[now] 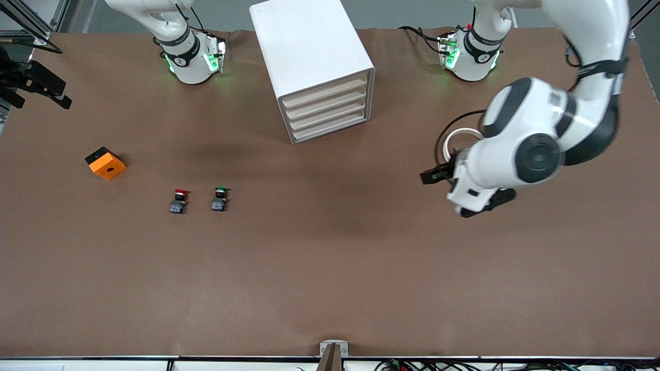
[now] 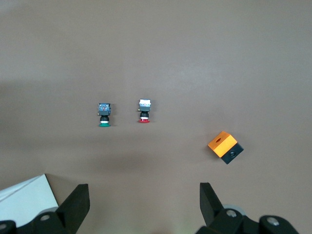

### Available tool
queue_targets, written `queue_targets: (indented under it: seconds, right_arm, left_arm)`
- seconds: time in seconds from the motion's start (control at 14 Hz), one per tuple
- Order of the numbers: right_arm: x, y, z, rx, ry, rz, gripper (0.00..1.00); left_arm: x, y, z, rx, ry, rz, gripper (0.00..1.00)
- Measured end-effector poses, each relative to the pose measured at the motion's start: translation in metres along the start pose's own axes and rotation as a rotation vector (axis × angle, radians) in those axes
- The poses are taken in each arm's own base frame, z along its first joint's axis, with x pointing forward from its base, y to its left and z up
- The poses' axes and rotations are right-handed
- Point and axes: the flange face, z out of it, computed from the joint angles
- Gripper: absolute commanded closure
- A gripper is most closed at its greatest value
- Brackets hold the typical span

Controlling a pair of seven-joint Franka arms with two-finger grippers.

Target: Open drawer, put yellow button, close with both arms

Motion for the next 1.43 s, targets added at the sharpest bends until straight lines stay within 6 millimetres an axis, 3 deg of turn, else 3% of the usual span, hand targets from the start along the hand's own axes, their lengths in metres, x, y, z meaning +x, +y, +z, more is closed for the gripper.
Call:
queue_targets:
  seconds: [0.21, 0.5, 0.64, 1.07, 1.43]
  right_arm:
    - [0.0, 0.0, 0.0, -0.001, -0.002, -0.021, 0.0]
    - [-0.002, 0.001, 0.0, -0.001, -0.01, 0.028, 0.0]
    - [-0.002, 0.001, -0.002, -0.001, -0.009, 0.04, 0.0]
    - [-0.004, 0.0, -0.001, 0.022, -0.028, 0.052, 0.0]
    - [-0.004, -0.001, -0.003, 0.033, -0.026, 0.052, 0.0]
  left_arm:
    - [-0.004, -0.069, -0.024, 0.004, 0.013, 0.11, 0.0]
    - [-0.029, -0.135, -0.04, 0.023, 0.046, 0.241, 0.0]
    - [-0.043, -0.16, -0.044, 0.034, 0.072, 0.287, 0.0]
    - [-0.079, -0.181, -0.039, 0.061, 0.154, 0.353, 0.0]
    - [-0.085, -0.187, -0.043, 0.035, 0.164, 0.365, 0.0]
